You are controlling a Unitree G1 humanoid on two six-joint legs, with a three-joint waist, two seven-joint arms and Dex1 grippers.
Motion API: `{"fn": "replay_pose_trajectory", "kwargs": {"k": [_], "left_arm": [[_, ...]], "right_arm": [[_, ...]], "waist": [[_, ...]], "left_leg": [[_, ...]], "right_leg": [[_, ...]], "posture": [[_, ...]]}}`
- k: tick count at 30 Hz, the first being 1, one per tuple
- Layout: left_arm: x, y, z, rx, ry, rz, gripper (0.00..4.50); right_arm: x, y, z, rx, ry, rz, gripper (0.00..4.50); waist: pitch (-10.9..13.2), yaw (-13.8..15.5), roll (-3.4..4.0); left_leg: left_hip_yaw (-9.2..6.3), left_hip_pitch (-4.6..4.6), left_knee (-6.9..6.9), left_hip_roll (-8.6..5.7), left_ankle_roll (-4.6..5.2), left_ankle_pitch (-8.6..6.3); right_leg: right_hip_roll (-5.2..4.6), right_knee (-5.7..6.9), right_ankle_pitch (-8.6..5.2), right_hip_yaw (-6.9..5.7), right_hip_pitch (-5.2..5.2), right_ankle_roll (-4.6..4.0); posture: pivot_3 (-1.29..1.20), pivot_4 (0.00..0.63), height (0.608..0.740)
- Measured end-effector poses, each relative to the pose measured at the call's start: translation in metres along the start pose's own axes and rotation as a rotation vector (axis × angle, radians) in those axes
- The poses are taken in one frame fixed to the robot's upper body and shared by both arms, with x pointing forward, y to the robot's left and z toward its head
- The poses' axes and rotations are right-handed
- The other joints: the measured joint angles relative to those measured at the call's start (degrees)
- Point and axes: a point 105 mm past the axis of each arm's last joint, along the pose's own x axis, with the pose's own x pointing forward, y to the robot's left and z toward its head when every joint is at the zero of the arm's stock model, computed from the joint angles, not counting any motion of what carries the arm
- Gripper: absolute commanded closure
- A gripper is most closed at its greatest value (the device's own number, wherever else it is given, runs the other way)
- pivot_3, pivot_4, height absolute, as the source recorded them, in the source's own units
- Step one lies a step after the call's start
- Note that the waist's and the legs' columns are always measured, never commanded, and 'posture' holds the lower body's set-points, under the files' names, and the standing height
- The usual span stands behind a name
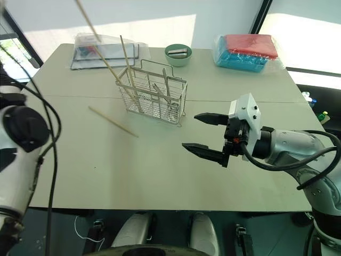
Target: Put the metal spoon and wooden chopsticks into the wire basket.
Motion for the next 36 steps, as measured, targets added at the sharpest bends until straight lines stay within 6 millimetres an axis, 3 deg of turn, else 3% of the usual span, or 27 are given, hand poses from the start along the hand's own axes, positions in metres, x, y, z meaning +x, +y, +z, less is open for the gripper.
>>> {"fn": "replay_pose_trajectory", "kwargs": {"k": [3, 8, 14, 22, 26, 31, 36], "left_arm": [[0.003, -0.01, -0.036, -0.021, 0.07, -0.035, 4.47], [-0.009, -0.009, -0.085, 0.034, 0.167, -0.024, 4.47], [-0.014, -0.009, -0.098, 0.122, 0.17, -0.035, 4.47], [-0.042, -0.008, -0.16, 0.076, 0.327, -0.011, 4.47], [-0.05, -0.005, -0.17, 0.055, 0.365, 0.007, 2.93], [-0.046, -0.007, -0.152, 0.08, 0.342, 0.002, 0.59], [-0.042, -0.006, -0.125, 0.052, 0.302, 0.043, 0.59]], "right_arm": [[0.0, 0.0, 0.002, 0.0, -0.007, -0.011, 0.02], [-0.005, -0.003, 0.007, 0.011, -0.034, -0.057, 0.02], [-0.007, -0.004, 0.009, 0.026, -0.048, -0.083, 0.02], [-0.006, -0.007, 0.012, 0.022, -0.057, -0.105, 0.02], [-0.005, -0.01, 0.016, 0.017, -0.074, -0.114, 0.02], [-0.005, -0.013, 0.015, 0.036, -0.091, -0.117, 0.02], [0.001, -0.013, 0.011, 0.055, -0.091, -0.097, 0.02]], "waist": [[-0.01, -0.32, 0.09], [0.02, -0.36, 0.07], [0.0, 0.15, 0.1], [0.01, -0.03, 0.1], [0.02, 0.0, 0.1], [0.02, 0.09, 0.1], [0.02, -0.03, 0.1]], "left_leg": [[0.04, 0.01, -0.04, 0.0, 0.01, 0.0], [0.03, -0.04, -0.05, 0.03, 0.02, 0.0], [0.02, -0.01, -0.03, 0.01, 0.06, -0.02], [-0.02, -0.04, 0.0, 0.02, 0.07, -0.02], [-0.04, -0.05, -0.01, 0.02, 0.08, -0.02], [-0.07, -0.05, 0.01, -0.01, 0.09, -0.02], [-0.11, -0.05, 0.0, 0.02, 0.09, -0.02]], "right_leg": [[0.01, 0.03, 0.0, 0.04, -0.04, -0.01], [0.06, 0.01, 0.01, 0.03, -0.09, -0.02], [0.03, -0.03, 0.01, 0.03, 0.0, -0.02], [0.06, -0.02, 0.01, 0.02, -0.04, -0.02], [0.08, -0.01, 0.01, 0.02, -0.05, -0.03], [0.06, -0.03, 0.01, 0.02, 0.0, -0.03], [0.1, -0.02, 0.01, 0.01, -0.02, -0.03]], "posture": [[0.0, 0.15, 0.667], [0.0, 0.15, 0.667], [0.0, 0.15, 0.667], [0.0, 0.15, 0.667], [0.0, 0.15, 0.667], [0.0, 0.15, 0.667], [0.0, 0.15, 0.667]]}}
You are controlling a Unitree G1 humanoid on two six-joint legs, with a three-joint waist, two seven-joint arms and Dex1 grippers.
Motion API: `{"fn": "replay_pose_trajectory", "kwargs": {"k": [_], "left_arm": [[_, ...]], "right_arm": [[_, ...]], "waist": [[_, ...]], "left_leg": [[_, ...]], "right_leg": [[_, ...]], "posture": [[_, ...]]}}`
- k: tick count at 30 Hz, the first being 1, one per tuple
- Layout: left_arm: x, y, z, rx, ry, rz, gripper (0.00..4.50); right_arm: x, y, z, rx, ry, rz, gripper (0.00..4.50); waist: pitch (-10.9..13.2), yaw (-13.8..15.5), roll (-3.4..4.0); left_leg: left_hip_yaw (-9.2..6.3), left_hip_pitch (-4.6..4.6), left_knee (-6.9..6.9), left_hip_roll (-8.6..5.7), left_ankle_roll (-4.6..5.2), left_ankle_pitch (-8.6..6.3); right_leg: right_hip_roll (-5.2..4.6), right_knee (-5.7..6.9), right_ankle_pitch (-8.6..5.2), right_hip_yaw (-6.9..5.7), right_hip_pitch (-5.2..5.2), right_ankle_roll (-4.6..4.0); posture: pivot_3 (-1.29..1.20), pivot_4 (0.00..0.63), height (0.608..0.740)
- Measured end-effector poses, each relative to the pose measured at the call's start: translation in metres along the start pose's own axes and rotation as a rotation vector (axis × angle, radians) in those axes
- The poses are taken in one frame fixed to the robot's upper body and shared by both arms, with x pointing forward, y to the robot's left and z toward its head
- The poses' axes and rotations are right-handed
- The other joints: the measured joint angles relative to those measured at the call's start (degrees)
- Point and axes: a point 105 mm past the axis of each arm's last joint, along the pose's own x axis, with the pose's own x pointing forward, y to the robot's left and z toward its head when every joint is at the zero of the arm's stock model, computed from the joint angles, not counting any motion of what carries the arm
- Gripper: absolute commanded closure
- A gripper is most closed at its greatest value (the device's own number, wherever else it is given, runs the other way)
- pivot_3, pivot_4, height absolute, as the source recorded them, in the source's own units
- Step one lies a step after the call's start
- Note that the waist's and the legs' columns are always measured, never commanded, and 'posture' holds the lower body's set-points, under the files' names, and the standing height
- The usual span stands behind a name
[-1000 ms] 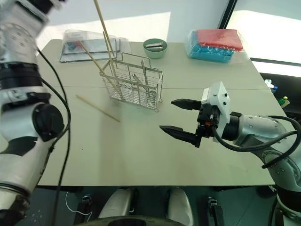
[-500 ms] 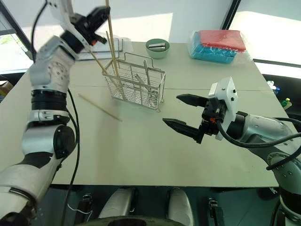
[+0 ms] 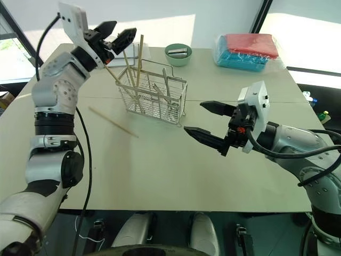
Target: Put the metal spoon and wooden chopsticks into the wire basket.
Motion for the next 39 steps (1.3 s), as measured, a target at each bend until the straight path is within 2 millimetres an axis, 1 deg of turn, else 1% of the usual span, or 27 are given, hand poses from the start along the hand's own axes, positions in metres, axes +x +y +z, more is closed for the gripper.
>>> {"fn": "replay_pose_trajectory", "kwargs": {"k": [2, 3, 5, 6, 7, 8, 9, 10, 11, 12, 13, 14, 15, 16, 18, 19, 20, 22, 23, 25, 27, 29, 31, 32, 39], "left_arm": [[0.0, 0.003, 0.021, -0.021, -0.039, 0.028, 0.59], [0.001, 0.004, 0.035, -0.034, -0.072, 0.041, 0.59], [0.001, 0.01, 0.075, -0.069, -0.171, 0.1, 0.59], [-0.001, 0.014, 0.098, -0.079, -0.233, 0.145, 0.59], [-0.005, 0.02, 0.119, -0.087, -0.29, 0.195, 0.59], [-0.01, 0.027, 0.136, -0.096, -0.335, 0.262, 0.59], [-0.014, 0.036, 0.144, -0.105, -0.356, 0.341, 0.59], [-0.019, 0.048, 0.145, -0.105, -0.352, 0.444, 0.59], [-0.027, 0.07, 0.133, -0.114, -0.305, 0.63, 0.59], [-0.037, 0.088, 0.115, -0.132, -0.251, 0.769, 0.59], [-0.046, 0.102, 0.097, -0.147, -0.196, 0.871, 0.59], [-0.058, 0.116, 0.068, -0.169, -0.101, 0.997, 0.59], [-0.069, 0.125, 0.038, -0.198, -0.001, 1.088, 0.59], [-0.074, 0.128, 0.018, -0.212, 0.074, 1.137, 0.59], [-0.084, 0.129, -0.013, -0.228, 0.203, 1.224, 0.59], [-0.088, 0.128, -0.024, -0.237, 0.246, 1.253, 0.59], [-0.091, 0.127, -0.032, -0.249, 0.284, 1.288, 0.59], [-0.096, 0.126, -0.041, -0.264, 0.321, 1.335, 0.59], [-0.098, 0.124, -0.048, -0.28, 0.348, 1.355, 0.59], [-0.102, 0.12, -0.071, -0.309, 0.423, 1.385, 0.59], [-0.109, 0.112, -0.105, -0.35, 0.537, 1.407, 0.59], [-0.112, 0.104, -0.127, -0.38, 0.626, 1.403, 0.59], [-0.111, 0.099, -0.139, -0.404, 0.669, 1.391, 0.59], [-0.111, 0.098, -0.141, -0.408, 0.678, 1.39, 0.59], [-0.114, 0.085, -0.172, -0.444, 0.785, 1.387, 0.59]], "right_arm": [[0.002, -0.001, -0.001, 0.0, 0.0, 0.0, 0.02], [0.002, -0.001, -0.001, -0.001, -0.001, 0.005, 0.02], [0.005, -0.001, -0.001, -0.004, -0.003, 0.017, 0.02], [0.006, -0.001, -0.002, 0.0, -0.006, 0.02, 0.02], [0.006, -0.002, -0.003, 0.004, -0.006, 0.023, 0.02], [0.007, -0.002, -0.003, 0.005, -0.005, 0.024, 0.02], [0.007, -0.003, -0.004, 0.003, -0.002, 0.024, 0.02], [0.007, -0.004, -0.004, 0.005, -0.001, 0.023, 0.02], [0.008, -0.005, -0.005, 0.008, -0.001, 0.023, 0.02], [0.009, -0.004, -0.005, 0.01, -0.001, 0.029, 0.02], [0.01, -0.003, -0.006, 0.013, -0.002, 0.036, 0.02], [0.011, -0.003, -0.008, 0.015, 0.004, 0.042, 0.02], [0.012, -0.003, -0.009, 0.018, 0.005, 0.047, 0.02], [0.012, -0.004, -0.009, 0.02, 0.004, 0.048, 0.02], [0.013, -0.004, -0.007, 0.008, 0.001, 0.048, 0.02], [0.014, -0.005, -0.006, 0.004, -0.002, 0.047, 0.02], [0.014, -0.004, -0.006, 0.006, -0.006, 0.048, 0.02], [0.015, -0.004, -0.006, 0.01, -0.01, 0.051, 0.02], [0.014, -0.003, -0.007, 0.011, -0.01, 0.054, 0.02], [0.014, -0.003, -0.008, 0.016, -0.009, 0.056, 0.02], [0.013, -0.001, -0.012, 0.022, 0.004, 0.058, 0.02], [0.013, 0.004, -0.02, 0.029, 0.03, 0.076, 0.02], [0.011, 0.011, -0.025, 0.033, 0.051, 0.103, 0.02], [0.011, 0.012, -0.026, 0.033, 0.055, 0.107, 0.02], [0.006, 0.012, -0.023, 0.017, 0.049, 0.084, 0.02]], "waist": [[0.01, -0.04, 0.01], [0.01, -0.03, 0.01], [0.03, -0.03, -0.01], [0.04, -0.06, -0.03], [0.02, -0.11, 0.0], [-0.01, -0.1, 0.06], [-0.07, -0.07, 0.16], [-0.15, -0.02, 0.28], [-0.23, 0.04, 0.42], [-0.25, 0.12, 0.45], [-0.23, 0.12, 0.42], [-0.22, 0.1, 0.33], [-0.16, 0.12, 0.19], [-0.1, 0.14, 0.01], [-0.05, 0.13, -0.24], [-0.05, 0.12, -0.26], [-0.05, 0.12, -0.27], [-0.06, 0.08, -0.25], [-0.08, 0.11, -0.21], [-0.11, 0.21, -0.17], [-0.08, 0.2, -0.21], [-0.05, 0.21, -0.25], [-0.05, 0.14, -0.25], [-0.05, 0.13, -0.25], [-0.07, 0.14, -0.23]], "left_leg": [[-0.01, 0.0, 0.0, 0.0, 0.0, 0.0], [-0.01, 0.01, 0.0, 0.0, 0.0, 0.0], [-0.02, 0.0, 0.0, 0.0, 0.0, 0.0], [-0.03, 0.0, -0.01, 0.0, 0.0, 0.0], [-0.02, 0.02, -0.02, -0.02, 0.0, 0.0], [-0.01, 0.05, -0.04, -0.03, 0.0, 0.0], [-0.01, 0.08, -0.05, -0.03, 0.0, 0.0], [-0.01, 0.18, -0.06, -0.05, 0.0, 0.0], [0.0, 0.33, -0.07, -0.06, 0.0, 0.0], [0.0, 0.37, -0.07, -0.06, 0.0, 0.0], [-0.02, 0.38, -0.06, -0.04, -0.02, 0.01], [-0.05, 0.38, -0.04, -0.02, -0.08, 0.04], [-0.09, 0.33, -0.01, -0.03, -0.12, 0.07], [-0.15, 0.2, 0.02, -0.03, -0.18, 0.1], [-0.22, 0.01, 0.05, -0.06, -0.24, 0.13], [-0.22, -0.01, 0.05, -0.09, -0.29, 0.15], [-0.21, -0.03, 0.03, -0.11, -0.49, 0.27], [-0.17, -0.03, -0.02, -0.11, -0.52, 0.27], [-0.16, -0.03, -0.03, -0.12, -0.53, 0.27], [-0.16, -0.01, -0.04, -0.15, -0.53, 0.27], [-0.16, -0.02, -0.04, -0.15, -0.52, 0.26], [-0.18, -0.04, -0.03, -0.15, -0.29, 0.13], [-0.18, -0.01, -0.02, -0.13, -0.3, 0.13], [-0.17, 0.02, -0.02, -0.12, -0.3, 0.13], [-0.15, 0.03, -0.03, -0.1, -0.33, 0.15]], "right_leg": [[0.02, 0.01, 0.0, 0.0, -0.01, 0.0], [0.03, 0.02, 0.0, 0.0, -0.01, 0.0], [0.04, 0.02, 0.0, -0.01, -0.01, 0.01], [0.05, -0.01, 0.0, -0.01, -0.01, 0.01], [0.04, 0.0, -0.01, 0.0, 0.0, 0.01], [0.04, 0.0, -0.01, 0.0, 0.02, 0.02], [0.04, 0.0, -0.02, 0.0, 0.06, 0.03], [0.03, 0.02, -0.02, 0.01, 0.15, 0.04], [0.03, 0.04, -0.04, 0.02, 0.28, 0.07], [0.03, 0.07, -0.05, 0.02, 0.31, 0.08], [0.05, 0.12, -0.05, 0.01, 0.31, 0.08], [0.08, 0.16, -0.05, 0.01, 0.28, 0.08], [0.08, 0.19, -0.05, 0.01, 0.24, 0.08], [0.1, 0.18, -0.04, -0.01, 0.16, 0.07], [0.1, 0.17, 0.0, -0.03, -0.01, 0.09], [0.07, 0.17, 0.01, -0.02, -0.02, 0.09], [0.06, 0.14, 0.01, -0.02, -0.02, 0.09], [0.03, 0.14, 0.01, 0.0, -0.02, 0.09], [0.02, 0.12, 0.01, 0.0, -0.01, 0.09], [-0.02, 0.05, 0.01, -0.01, 0.0, 0.09], [-0.02, 0.04, 0.0, -0.02, 0.0, 0.1], [-0.02, 0.06, 0.0, -0.03, -0.02, 0.1], [-0.01, 0.1, 0.01, -0.03, -0.02, 0.11], [-0.01, 0.11, 0.01, -0.03, 0.0, 0.11], [0.0, 0.12, 0.02, -0.03, -0.02, 0.11]], "posture": [[0.0, 0.15, 0.667], [0.0, 0.15, 0.667], [0.0, 0.15, 0.667], [0.0, 0.15, 0.667], [0.0, 0.15, 0.667], [0.0, 0.15, 0.667], [0.0, 0.15, 0.667], [0.0, 0.15, 0.667], [0.0, 0.15, 0.667], [0.0, 0.15, 0.667], [0.0, 0.15, 0.667], [0.0, 0.15, 0.667], [0.0, 0.15, 0.667], [0.0, 0.15, 0.667], [0.0, 0.15, 0.667], [0.0, 0.15, 0.667], [0.0, 0.15, 0.667], [0.0, 0.15, 0.667], [0.0, 0.15, 0.667], [0.0, 0.15, 0.667], [0.0, 0.15, 0.667], [0.0, 0.15, 0.667], [0.0, 0.15, 0.667], [0.0, 0.15, 0.667], [0.0, 0.15, 0.667]]}}
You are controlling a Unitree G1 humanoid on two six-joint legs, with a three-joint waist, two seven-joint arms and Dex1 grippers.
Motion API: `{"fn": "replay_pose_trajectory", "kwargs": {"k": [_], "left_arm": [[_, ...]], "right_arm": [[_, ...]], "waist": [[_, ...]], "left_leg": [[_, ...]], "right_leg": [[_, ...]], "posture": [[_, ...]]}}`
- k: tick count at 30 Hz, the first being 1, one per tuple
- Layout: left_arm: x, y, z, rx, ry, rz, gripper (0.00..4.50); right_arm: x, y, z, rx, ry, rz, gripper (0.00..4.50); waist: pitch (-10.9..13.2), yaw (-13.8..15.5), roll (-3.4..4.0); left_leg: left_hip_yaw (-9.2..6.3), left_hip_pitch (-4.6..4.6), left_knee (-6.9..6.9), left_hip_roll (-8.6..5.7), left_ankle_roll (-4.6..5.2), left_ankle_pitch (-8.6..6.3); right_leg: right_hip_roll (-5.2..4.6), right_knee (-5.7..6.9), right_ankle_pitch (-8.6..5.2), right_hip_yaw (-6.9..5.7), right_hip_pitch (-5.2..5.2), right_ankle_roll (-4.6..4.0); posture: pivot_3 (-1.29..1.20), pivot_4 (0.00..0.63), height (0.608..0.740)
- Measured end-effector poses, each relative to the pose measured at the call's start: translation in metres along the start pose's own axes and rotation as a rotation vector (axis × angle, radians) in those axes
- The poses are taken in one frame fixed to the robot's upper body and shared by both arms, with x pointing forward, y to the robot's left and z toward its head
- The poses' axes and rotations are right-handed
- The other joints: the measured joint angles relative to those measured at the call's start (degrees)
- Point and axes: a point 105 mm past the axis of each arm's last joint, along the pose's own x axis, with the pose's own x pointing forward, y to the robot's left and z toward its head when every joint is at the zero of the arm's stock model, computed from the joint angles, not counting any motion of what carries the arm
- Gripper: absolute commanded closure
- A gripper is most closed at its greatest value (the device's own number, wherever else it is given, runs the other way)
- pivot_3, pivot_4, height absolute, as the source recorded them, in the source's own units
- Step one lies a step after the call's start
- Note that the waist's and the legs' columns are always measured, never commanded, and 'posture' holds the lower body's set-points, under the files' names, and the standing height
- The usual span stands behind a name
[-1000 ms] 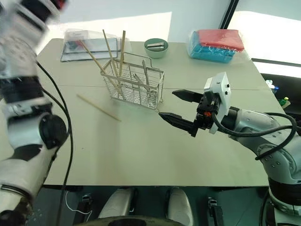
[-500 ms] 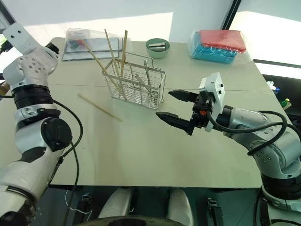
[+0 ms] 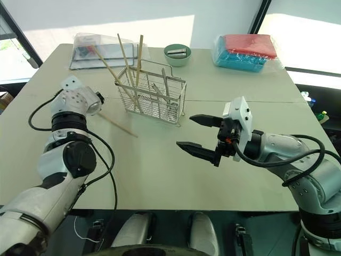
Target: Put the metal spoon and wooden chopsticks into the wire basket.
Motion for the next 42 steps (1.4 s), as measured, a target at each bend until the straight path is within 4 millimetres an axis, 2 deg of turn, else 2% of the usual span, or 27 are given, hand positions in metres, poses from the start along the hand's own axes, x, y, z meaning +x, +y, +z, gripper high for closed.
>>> {"fn": "replay_pose_trajectory", "kwargs": {"k": [4, 5, 7, 13, 23, 27, 31, 39, 42], "left_arm": [[0.003, -0.001, -0.003, -0.015, 0.005, 0.016, 0.59], [0.003, 0.0, -0.003, -0.018, 0.004, 0.019, 0.83], [0.004, 0.001, -0.003, -0.027, 0.002, 0.03, 1.44], [0.007, 0.002, -0.003, -0.051, 0.006, 0.037, 4.43], [0.007, 0.005, 0.0, -0.088, 0.014, 0.044, 4.43], [0.008, 0.014, 0.015, -0.12, 0.0, 0.011, 4.43], [0.003, 0.034, 0.058, -0.157, -0.108, -0.049, 4.43], [-0.021, 0.097, 0.145, -0.162, -0.459, 0.026, 4.43], [-0.033, 0.105, 0.167, -0.14, -0.58, 0.023, 4.43]], "right_arm": [[-0.001, 0.003, -0.005, 0.014, 0.012, -0.008, 0.02], [-0.001, 0.004, -0.006, 0.013, 0.012, -0.006, 0.02], [-0.001, 0.005, -0.007, 0.013, 0.014, -0.005, 0.02], [-0.003, 0.003, -0.004, 0.005, 0.01, -0.024, 0.02], [-0.002, 0.001, 0.001, -0.014, -0.002, -0.029, 0.02], [-0.001, 0.001, 0.001, -0.009, -0.005, -0.026, 0.02], [0.0, -0.001, 0.004, -0.024, -0.013, -0.028, 0.02], [0.002, -0.007, 0.007, -0.039, -0.023, -0.015, 0.02], [0.002, -0.009, 0.01, -0.051, -0.033, -0.012, 0.02]], "waist": [[-0.01, 0.04, 0.02], [-0.01, 0.04, 0.02], [-0.01, 0.03, 0.02], [-0.03, 0.23, 0.03], [-0.03, 0.02, 0.03], [-0.02, -0.16, 0.02], [-0.01, -0.32, 0.04], [-0.02, 0.04, 0.02], [-0.02, 0.12, 0.01]], "left_leg": [[0.04, 0.0, 0.0, -0.02, -0.01, 0.0], [0.03, 0.01, 0.0, -0.02, 0.0, 0.0], [0.04, 0.02, 0.0, -0.02, 0.0, -0.01], [0.02, 0.02, 0.03, -0.04, 0.0, 0.0], [0.02, 0.02, 0.02, -0.02, 0.0, 0.0], [0.06, 0.0, 0.0, -0.01, -0.01, 0.0], [0.11, 0.0, -0.03, 0.02, -0.09, 0.05], [0.08, 0.0, -0.01, -0.01, -0.09, 0.05], [0.03, 0.0, 0.0, -0.02, -0.01, 0.01]], "right_leg": [[-0.05, -0.02, 0.0, 0.0, 0.01, 0.0], [-0.05, -0.01, 0.0, 0.0, 0.02, 0.0], [-0.05, -0.01, 0.0, 0.0, 0.03, 0.0], [-0.07, 0.02, 0.0, -0.01, 0.06, 0.01], [-0.06, 0.02, 0.0, -0.02, 0.04, 0.01], [-0.05, 0.01, 0.0, -0.01, -0.02, 0.01], [-0.03, 0.02, 0.01, 0.0, -0.07, 0.01], [-0.04, -0.02, 0.01, 0.0, -0.02, 0.0], [-0.06, -0.02, 0.01, -0.01, 0.02, 0.0]], "posture": [[0.0, 0.15, 0.667], [0.0, 0.15, 0.667], [0.0, 0.15, 0.667], [0.0, 0.15, 0.667], [0.0, 0.15, 0.667], [0.0, 0.15, 0.667], [0.0, 0.15, 0.667], [0.0, 0.15, 0.667], [0.0, 0.15, 0.667]]}}
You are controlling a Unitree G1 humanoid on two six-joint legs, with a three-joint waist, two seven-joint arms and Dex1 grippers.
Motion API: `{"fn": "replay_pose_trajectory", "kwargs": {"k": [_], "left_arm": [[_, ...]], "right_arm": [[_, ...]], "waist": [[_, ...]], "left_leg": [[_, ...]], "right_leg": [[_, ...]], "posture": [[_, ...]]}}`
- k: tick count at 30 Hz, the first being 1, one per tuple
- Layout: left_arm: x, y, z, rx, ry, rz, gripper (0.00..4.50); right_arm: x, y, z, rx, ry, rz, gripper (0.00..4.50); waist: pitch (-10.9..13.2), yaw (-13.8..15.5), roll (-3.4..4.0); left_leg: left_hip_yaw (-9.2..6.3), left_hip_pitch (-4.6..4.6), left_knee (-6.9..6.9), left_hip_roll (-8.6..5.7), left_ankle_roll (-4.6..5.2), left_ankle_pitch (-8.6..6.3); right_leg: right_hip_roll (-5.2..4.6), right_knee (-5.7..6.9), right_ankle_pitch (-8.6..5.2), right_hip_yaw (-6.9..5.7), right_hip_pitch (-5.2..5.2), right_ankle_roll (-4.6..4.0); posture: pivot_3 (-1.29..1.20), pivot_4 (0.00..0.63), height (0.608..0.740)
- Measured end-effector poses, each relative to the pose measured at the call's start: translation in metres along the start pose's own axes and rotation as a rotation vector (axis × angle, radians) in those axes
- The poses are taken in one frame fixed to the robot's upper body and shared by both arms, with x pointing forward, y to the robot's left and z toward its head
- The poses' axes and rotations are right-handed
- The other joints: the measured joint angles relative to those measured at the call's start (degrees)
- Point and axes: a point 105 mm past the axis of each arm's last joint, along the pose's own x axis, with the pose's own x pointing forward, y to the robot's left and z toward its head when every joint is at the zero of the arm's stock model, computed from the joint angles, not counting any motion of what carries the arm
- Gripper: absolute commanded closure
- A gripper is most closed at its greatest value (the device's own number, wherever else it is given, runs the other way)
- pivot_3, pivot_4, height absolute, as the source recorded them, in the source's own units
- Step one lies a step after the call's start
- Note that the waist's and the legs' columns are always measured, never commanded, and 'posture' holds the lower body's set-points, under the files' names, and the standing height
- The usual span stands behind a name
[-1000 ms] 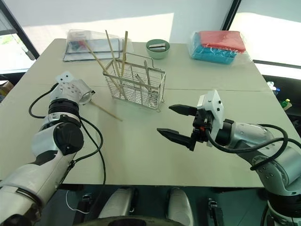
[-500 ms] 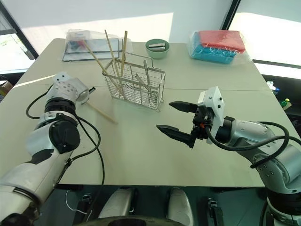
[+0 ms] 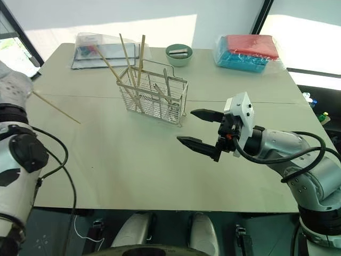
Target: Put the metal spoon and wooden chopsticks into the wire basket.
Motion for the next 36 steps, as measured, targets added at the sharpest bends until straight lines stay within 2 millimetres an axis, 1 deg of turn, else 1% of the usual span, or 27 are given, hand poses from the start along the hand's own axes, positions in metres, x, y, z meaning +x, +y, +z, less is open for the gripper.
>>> {"fn": "replay_pose_trajectory", "kwargs": {"k": [1, 2, 4, 5, 6, 8, 9, 10, 11, 12, 14, 16, 18, 20, 21, 24, 27, 29, 33, 36], "left_arm": [[0.0, -0.002, 0.007, -0.005, -0.03, -0.018, 4.43], [-0.003, -0.01, 0.021, -0.002, -0.098, -0.074, 4.43], [-0.017, -0.035, 0.064, -0.015, -0.265, -0.21, 4.43], [-0.028, -0.047, 0.089, -0.023, -0.358, -0.284, 4.43], [-0.043, -0.06, 0.113, -0.039, -0.449, -0.366, 4.43], [-0.08, -0.084, 0.158, -0.082, -0.617, -0.536, 4.43], [-0.098, -0.095, 0.175, -0.111, -0.677, -0.623, 4.43], [-0.116, -0.105, 0.187, -0.142, -0.721, -0.707, 4.43], [-0.13, -0.114, 0.195, -0.177, -0.743, -0.785, 4.43], [-0.143, -0.124, 0.197, -0.212, -0.739, -0.864, 4.43], [-0.155, -0.139, 0.194, -0.25, -0.707, -0.972, 4.43], [-0.162, -0.151, 0.185, -0.255, -0.674, -1.042, 4.43], [-0.171, -0.165, 0.17, -0.226, -0.667, -1.113, 4.43], [-0.177, -0.177, 0.152, -0.197, -0.644, -1.172, 4.43], [-0.181, -0.185, 0.139, -0.171, -0.631, -1.207, 4.43], [-0.184, -0.201, 0.095, -0.103, -0.556, -1.274, 4.43], [-0.181, -0.209, 0.06, -0.05, -0.484, -1.296, 4.43], [-0.18, -0.211, 0.046, -0.029, -0.461, -1.301, 4.43], [-0.183, -0.214, 0.026, 0.0, -0.438, -1.318, 4.43], [-0.187, -0.215, 0.004, 0.044, -0.409, -1.335, 3.27]], "right_arm": [[0.0, 0.0, 0.002, -0.009, -0.005, 0.001, 0.02], [0.001, -0.002, 0.004, -0.015, -0.016, -0.001, 0.02], [0.002, -0.007, 0.01, -0.029, -0.039, -0.01, 0.02], [0.003, -0.009, 0.013, -0.04, -0.051, -0.018, 0.02], [0.003, -0.012, 0.015, -0.048, -0.058, -0.03, 0.02], [0.004, -0.019, 0.018, -0.052, -0.071, -0.054, 0.02], [0.004, -0.021, 0.019, -0.056, -0.073, -0.065, 0.02], [0.004, -0.023, 0.02, -0.057, -0.075, -0.071, 0.02], [0.004, -0.024, 0.022, -0.06, -0.081, -0.072, 0.02], [0.005, -0.024, 0.023, -0.063, -0.086, -0.071, 0.02], [0.005, -0.024, 0.025, -0.067, -0.091, -0.072, 0.02], [0.005, -0.025, 0.025, -0.066, -0.093, -0.076, 0.02], [0.006, -0.025, 0.025, -0.066, -0.097, -0.085, 0.02], [0.006, -0.024, 0.025, -0.066, -0.1, -0.09, 0.02], [0.006, -0.024, 0.025, -0.066, -0.099, -0.093, 0.02], [0.004, -0.023, 0.023, -0.062, -0.096, -0.107, 0.02], [0.003, -0.023, 0.02, -0.056, -0.092, -0.121, 0.02], [0.002, -0.024, 0.02, -0.053, -0.093, -0.132, 0.02], [0.001, -0.023, 0.022, -0.057, -0.101, -0.142, 0.02], [0.0, -0.024, 0.021, -0.054, -0.099, -0.154, 0.02]], "waist": [[0.0, 0.0, -0.01], [0.04, -0.02, -0.12], [0.08, -0.06, -0.4], [0.07, -0.14, -0.41], [0.08, -0.18, -0.41], [0.08, -0.2, -0.34], [0.08, -0.18, -0.26], [0.08, -0.16, -0.17], [0.08, -0.17, -0.08], [0.06, -0.16, 0.0], [0.08, -0.3, 0.13], [0.08, -0.4, 0.12], [0.08, -0.61, 0.13], [0.07, -0.72, 0.14], [0.07, -0.78, 0.14], [0.07, -0.83, 0.14], [0.08, -0.91, 0.13], [0.08, -1.14, 0.13], [0.08, -1.65, 0.13], [0.07, -1.65, 0.15]], "left_leg": [[-0.01, 0.0, 0.0, 0.0, 0.01, 0.0], [-0.02, -0.03, 0.0, 0.01, 0.0, 0.0], [-0.08, -0.13, 0.01, 0.04, -0.05, 0.03], [-0.05, -0.12, 0.0, 0.03, -0.05, 0.03], [-0.01, -0.12, 0.0, 0.01, -0.05, 0.03], [0.08, -0.1, -0.02, 0.0, -0.08, 0.04], [0.11, -0.1, -0.02, -0.01, -0.07, 0.04], [0.13, -0.09, -0.02, -0.02, -0.04, 0.03], [0.15, -0.08, -0.01, -0.02, 0.01, 0.0], [0.15, -0.06, -0.01, -0.02, 0.12, -0.06], [0.15, 0.0, -0.01, 0.0, 0.17, -0.08], [0.13, 0.01, 0.02, 0.07, 0.16, -0.06], [0.13, 0.04, 0.03, 0.1, 0.14, -0.05], [0.13, 0.03, 0.05, 0.1, 0.14, -0.04], [0.13, 0.03, 0.05, 0.09, 0.14, -0.04], [0.12, 0.0, 0.06, 0.07, 0.15, -0.04], [0.13, -0.02, 0.06, 0.07, 0.16, -0.05], [0.13, -0.02, 0.05, 0.07, 0.17, -0.05], [0.08, 0.0, 0.05, 0.07, 0.18, -0.06], [0.08, 0.03, 0.06, 0.07, 0.18, -0.06]], "right_leg": [[0.0, 0.0, 0.0, 0.0, 0.0, 0.0], [0.01, 0.0, 0.0, -0.01, -0.03, 0.0], [0.05, -0.02, 0.03, -0.07, -0.09, -0.06], [0.03, -0.04, 0.03, -0.06, -0.08, -0.06], [-0.01, -0.05, 0.03, -0.05, -0.09, -0.06], [-0.07, -0.08, 0.03, -0.06, -0.07, -0.06], [-0.11, -0.08, 0.03, -0.06, -0.06, -0.05], [-0.13, -0.08, 0.03, -0.06, -0.06, -0.05], [-0.14, -0.08, 0.03, -0.06, -0.04, -0.04], [-0.13, -0.08, 0.02, -0.06, -0.02, -0.04], [-0.1, -0.03, 0.02, -0.06, 0.01, -0.03], [0.01, 0.0, 0.03, -0.06, -0.01, -0.03], [0.04, 0.05, 0.03, -0.05, 0.0, -0.03], [0.05, 0.07, 0.03, -0.03, 0.0, -0.04], [0.05, 0.05, 0.03, -0.02, 0.01, -0.04], [0.05, 0.02, 0.04, 0.0, 0.0, -0.05], [0.05, 0.01, 0.04, 0.01, -0.03, -0.05], [0.06, 0.0, 0.04, 0.01, -0.02, -0.05], [0.06, -0.01, 0.04, 0.0, 0.02, -0.05], [0.06, -0.01, 0.03, 0.01, 0.05, -0.05]], "posture": [[0.0, 0.15, 0.667], [0.0, 0.15, 0.667], [0.0, 0.15, 0.667], [0.0, 0.15, 0.667], [0.0, 0.15, 0.667], [0.0, 0.15, 0.667], [0.0, 0.15, 0.667], [0.0, 0.15, 0.667], [0.0, 0.15, 0.667], [0.0, 0.15, 0.667], [0.0, 0.15, 0.667], [0.0, 0.15, 0.667], [0.0, 0.15, 0.667], [0.0, 0.15, 0.667], [0.0, 0.15, 0.667], [0.0, 0.15, 0.667], [0.0, 0.15, 0.667], [0.0, 0.15, 0.667], [0.0, 0.15, 0.667], [0.0, 0.15, 0.667]]}}
